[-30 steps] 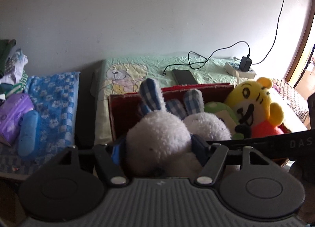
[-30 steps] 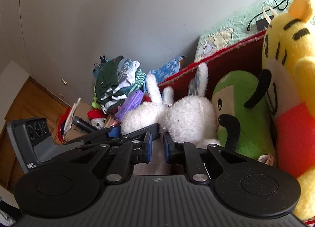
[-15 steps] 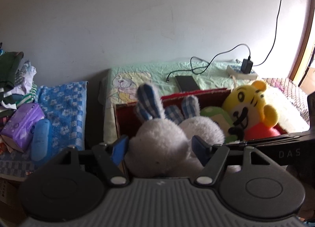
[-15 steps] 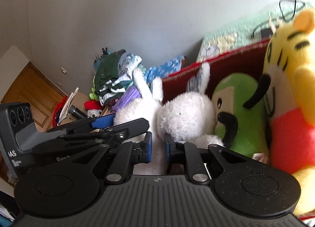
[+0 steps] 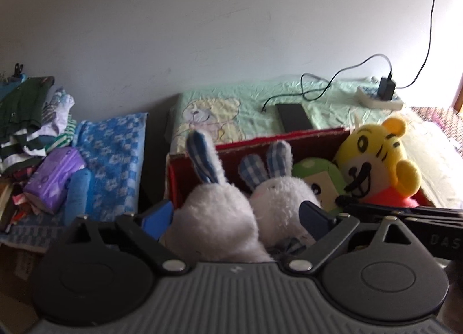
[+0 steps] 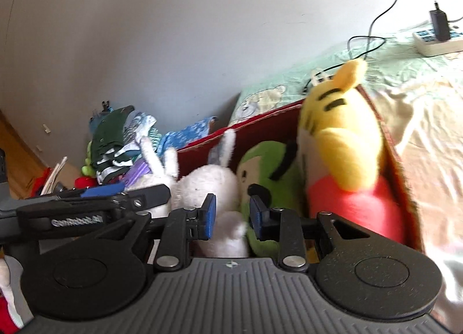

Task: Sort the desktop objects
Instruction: 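Push the bunnies down into the box with both grippers, then withdraw both grippers upward and away from the box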

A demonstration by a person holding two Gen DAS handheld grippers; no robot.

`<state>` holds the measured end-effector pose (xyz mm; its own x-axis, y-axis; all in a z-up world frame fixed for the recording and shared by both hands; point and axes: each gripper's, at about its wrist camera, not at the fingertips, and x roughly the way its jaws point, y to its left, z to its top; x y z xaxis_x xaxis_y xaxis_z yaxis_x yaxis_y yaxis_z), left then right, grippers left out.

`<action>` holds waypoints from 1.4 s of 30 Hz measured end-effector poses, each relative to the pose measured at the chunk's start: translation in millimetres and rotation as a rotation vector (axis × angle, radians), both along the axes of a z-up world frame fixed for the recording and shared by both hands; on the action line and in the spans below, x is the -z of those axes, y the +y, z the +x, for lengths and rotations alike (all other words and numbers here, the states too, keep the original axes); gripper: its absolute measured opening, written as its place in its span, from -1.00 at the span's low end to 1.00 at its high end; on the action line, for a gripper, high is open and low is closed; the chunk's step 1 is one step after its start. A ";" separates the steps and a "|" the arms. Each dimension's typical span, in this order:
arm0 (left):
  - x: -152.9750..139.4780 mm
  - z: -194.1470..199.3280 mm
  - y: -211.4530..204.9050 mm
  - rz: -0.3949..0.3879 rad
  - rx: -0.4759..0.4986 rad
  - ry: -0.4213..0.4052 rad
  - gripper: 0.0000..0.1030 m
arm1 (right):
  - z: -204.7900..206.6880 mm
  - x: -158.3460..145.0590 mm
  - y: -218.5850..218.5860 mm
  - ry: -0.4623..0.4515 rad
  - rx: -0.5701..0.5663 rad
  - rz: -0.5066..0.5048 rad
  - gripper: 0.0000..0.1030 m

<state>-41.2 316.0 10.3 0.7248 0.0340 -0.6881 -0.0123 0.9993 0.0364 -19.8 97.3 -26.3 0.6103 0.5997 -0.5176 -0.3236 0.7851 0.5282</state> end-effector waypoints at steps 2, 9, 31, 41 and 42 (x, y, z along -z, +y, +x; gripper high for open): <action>2.4 -0.3 -6.6 0.017 -0.014 0.014 0.92 | -3.6 -0.2 -3.3 0.004 0.021 -0.013 -0.40; 6.4 -2.7 -20.9 0.069 -0.076 0.046 0.95 | -12.7 -1.2 -11.7 0.024 0.059 -0.025 -0.31; 12.2 -11.7 -42.8 0.098 -0.194 0.151 0.95 | -30.4 -4.0 -19.1 -0.007 0.011 -0.053 -0.02; 5.2 -23.6 -57.1 0.121 -0.298 0.173 0.96 | -22.8 -8.4 -33.2 0.016 -0.072 -0.008 0.01; 5.5 -24.5 -58.5 0.125 -0.312 0.175 0.96 | -22.8 -8.4 -34.8 0.020 -0.083 -0.006 0.01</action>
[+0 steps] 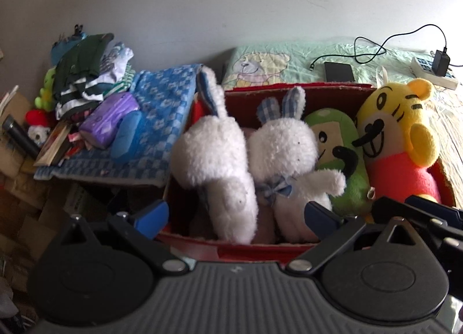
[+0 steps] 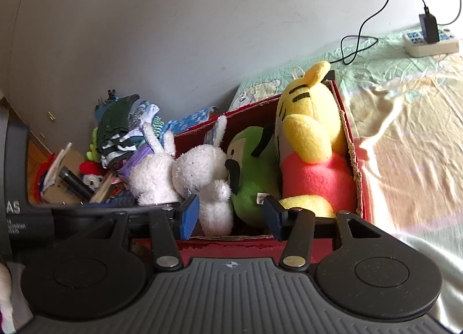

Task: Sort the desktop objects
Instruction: 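Withdraw both grippers upward and away from the box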

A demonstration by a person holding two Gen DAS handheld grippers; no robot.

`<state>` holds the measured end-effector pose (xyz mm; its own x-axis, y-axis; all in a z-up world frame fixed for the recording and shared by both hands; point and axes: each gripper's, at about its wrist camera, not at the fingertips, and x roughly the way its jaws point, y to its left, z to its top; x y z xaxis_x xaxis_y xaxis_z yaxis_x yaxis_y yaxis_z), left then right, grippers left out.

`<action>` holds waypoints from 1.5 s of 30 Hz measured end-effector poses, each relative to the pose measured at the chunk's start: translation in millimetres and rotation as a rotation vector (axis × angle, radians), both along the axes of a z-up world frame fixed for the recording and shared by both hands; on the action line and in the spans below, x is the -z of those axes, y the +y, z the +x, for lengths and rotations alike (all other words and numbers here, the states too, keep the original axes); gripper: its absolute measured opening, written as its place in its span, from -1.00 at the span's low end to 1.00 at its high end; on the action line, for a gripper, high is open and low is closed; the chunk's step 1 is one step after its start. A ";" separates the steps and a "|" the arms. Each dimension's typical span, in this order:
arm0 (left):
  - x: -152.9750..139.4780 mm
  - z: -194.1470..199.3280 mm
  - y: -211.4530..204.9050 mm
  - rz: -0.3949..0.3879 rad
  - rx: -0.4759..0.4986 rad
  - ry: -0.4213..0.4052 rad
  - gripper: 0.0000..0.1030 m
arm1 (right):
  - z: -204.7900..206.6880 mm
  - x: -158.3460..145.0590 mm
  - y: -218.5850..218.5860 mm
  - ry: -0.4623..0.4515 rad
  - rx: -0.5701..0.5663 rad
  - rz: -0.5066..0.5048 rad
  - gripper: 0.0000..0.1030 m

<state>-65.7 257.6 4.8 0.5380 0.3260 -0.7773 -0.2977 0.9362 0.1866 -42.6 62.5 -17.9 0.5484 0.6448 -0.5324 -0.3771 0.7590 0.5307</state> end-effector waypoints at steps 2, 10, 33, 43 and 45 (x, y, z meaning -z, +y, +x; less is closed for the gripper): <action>1.2 -0.8 -1.4 -0.015 -0.026 0.007 0.96 | -1.6 -1.3 -2.9 -0.001 -0.027 -0.003 0.01; 1.0 -11.4 -15.5 -0.049 -0.067 0.018 0.97 | -5.4 -5.7 -16.9 -0.022 -0.087 0.016 0.00; 2.9 -13.3 -138.9 -0.066 0.048 -0.022 0.98 | -6.3 6.8 -124.9 0.041 0.234 -0.217 0.02; 12.3 -8.8 -174.7 -0.048 0.118 0.014 0.97 | -4.8 21.9 -142.6 0.097 0.287 -0.316 0.18; 12.4 -8.8 -178.5 -0.037 0.119 0.016 0.97 | -5.3 21.1 -146.7 0.092 0.303 -0.323 0.25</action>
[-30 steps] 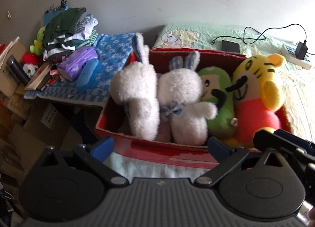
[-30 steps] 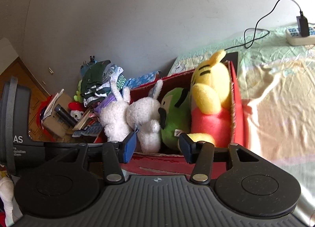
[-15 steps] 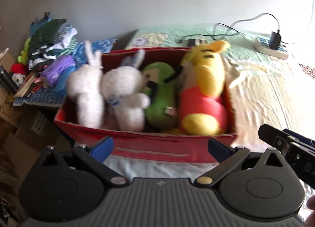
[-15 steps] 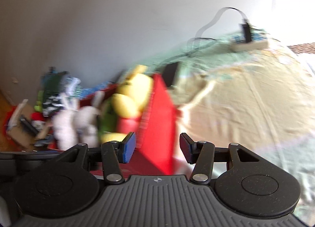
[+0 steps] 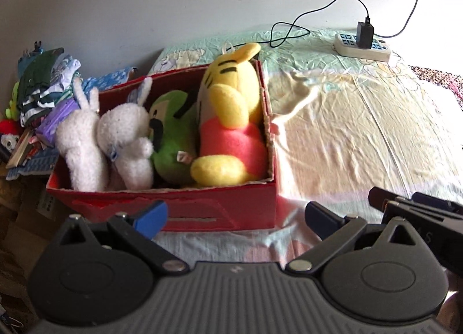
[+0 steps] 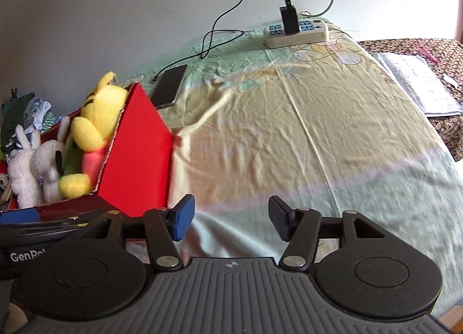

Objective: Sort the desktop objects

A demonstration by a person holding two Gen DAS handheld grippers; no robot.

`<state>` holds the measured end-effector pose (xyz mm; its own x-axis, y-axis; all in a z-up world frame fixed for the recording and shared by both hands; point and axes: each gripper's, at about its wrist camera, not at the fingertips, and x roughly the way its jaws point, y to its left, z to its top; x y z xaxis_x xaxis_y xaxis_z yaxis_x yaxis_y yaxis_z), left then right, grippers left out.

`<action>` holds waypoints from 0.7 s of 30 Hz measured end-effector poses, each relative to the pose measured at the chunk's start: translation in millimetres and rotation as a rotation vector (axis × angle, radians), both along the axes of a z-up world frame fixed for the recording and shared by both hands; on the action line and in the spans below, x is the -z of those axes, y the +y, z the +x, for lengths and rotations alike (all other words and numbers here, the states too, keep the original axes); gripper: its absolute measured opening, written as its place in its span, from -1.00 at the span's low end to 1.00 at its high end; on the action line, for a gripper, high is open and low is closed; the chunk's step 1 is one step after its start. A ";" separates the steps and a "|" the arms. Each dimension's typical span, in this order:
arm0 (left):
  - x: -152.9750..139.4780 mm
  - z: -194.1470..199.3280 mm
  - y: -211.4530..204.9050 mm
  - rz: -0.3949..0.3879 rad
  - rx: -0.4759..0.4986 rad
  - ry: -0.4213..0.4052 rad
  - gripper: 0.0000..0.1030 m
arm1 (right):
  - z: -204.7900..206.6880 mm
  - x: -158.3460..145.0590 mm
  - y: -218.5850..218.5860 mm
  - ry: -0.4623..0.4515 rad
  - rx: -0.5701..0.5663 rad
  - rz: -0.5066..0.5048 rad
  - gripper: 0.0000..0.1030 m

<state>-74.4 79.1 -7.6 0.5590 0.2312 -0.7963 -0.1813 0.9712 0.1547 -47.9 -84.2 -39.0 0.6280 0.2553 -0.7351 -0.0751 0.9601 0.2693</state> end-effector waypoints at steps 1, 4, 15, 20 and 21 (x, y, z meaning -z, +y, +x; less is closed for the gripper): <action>0.4 -0.1 -1.8 0.010 -0.002 0.002 0.97 | -0.2 -0.6 -0.9 -0.003 0.003 -0.003 0.29; 2.6 0.1 -4.8 0.028 -0.009 0.013 0.97 | 0.8 -0.9 -1.0 -0.012 -0.001 -0.015 0.31; 7.5 -4.6 15.6 0.027 -0.087 0.042 0.96 | 12.6 -6.3 14.5 -0.028 -0.029 -0.075 0.45; -2.9 -5.3 34.8 0.024 -0.104 0.022 0.96 | 17.9 -14.8 36.1 -0.035 -0.064 -0.109 0.48; -4.9 -5.2 39.0 0.022 -0.105 0.018 0.96 | 18.4 -16.7 40.3 -0.037 -0.066 -0.109 0.48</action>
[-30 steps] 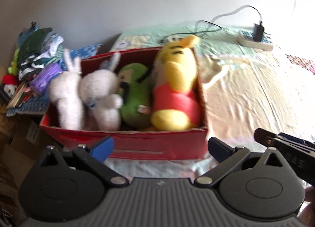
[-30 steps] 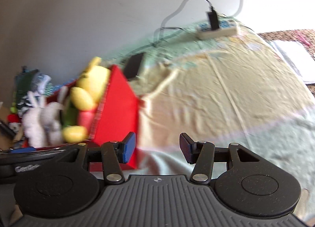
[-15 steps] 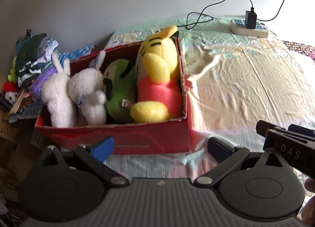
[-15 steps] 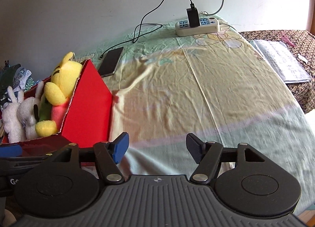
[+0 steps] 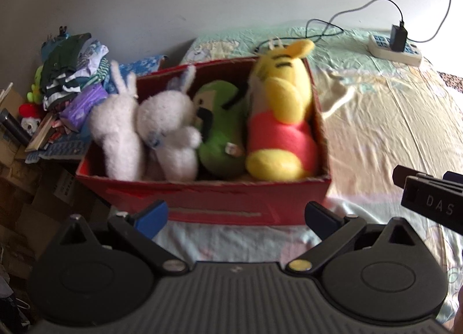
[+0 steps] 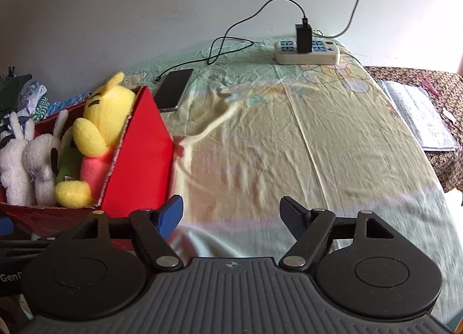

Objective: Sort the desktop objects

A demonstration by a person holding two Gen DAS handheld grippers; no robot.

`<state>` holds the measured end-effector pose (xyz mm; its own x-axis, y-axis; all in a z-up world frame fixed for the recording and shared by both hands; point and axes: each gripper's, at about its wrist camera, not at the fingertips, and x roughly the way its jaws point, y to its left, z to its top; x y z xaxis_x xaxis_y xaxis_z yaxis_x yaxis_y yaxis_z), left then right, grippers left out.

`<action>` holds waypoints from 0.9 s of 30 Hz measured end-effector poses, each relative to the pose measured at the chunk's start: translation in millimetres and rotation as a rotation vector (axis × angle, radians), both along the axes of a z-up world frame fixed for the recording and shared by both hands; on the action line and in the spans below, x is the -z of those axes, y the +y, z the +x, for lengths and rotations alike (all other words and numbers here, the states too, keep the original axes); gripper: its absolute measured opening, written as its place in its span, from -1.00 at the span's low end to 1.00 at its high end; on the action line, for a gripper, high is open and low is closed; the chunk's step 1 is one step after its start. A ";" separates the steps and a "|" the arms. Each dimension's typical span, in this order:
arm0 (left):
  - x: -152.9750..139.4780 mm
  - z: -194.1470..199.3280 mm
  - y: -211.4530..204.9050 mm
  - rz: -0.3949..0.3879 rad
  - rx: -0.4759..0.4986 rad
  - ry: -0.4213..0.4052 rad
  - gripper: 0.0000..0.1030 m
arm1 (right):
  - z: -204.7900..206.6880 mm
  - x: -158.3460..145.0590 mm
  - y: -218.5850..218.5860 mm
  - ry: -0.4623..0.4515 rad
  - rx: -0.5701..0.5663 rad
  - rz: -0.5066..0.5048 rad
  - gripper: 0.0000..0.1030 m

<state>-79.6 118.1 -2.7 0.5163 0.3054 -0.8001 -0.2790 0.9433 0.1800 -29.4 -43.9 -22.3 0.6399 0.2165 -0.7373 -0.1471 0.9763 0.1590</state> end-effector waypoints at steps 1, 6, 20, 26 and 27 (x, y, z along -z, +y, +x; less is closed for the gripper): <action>-1.8 0.5 4.3 -0.002 0.000 -0.003 0.96 | 0.6 -2.1 4.1 -0.005 0.000 -0.003 0.48; -7.0 2.1 26.9 -0.012 -0.003 -0.010 0.96 | 5.6 -11.8 22.9 -0.021 0.002 -0.015 0.48; -16.6 11.1 93.1 -0.044 -0.024 -0.019 0.96 | 16.4 -34.8 88.3 -0.076 -0.032 -0.043 0.48; -16.9 14.3 121.8 -0.058 -0.046 -0.013 0.96 | 20.8 -40.5 117.7 -0.086 -0.063 -0.043 0.49; -16.5 14.7 126.1 -0.058 -0.048 -0.013 0.96 | 21.2 -40.9 123.2 -0.088 -0.069 -0.047 0.49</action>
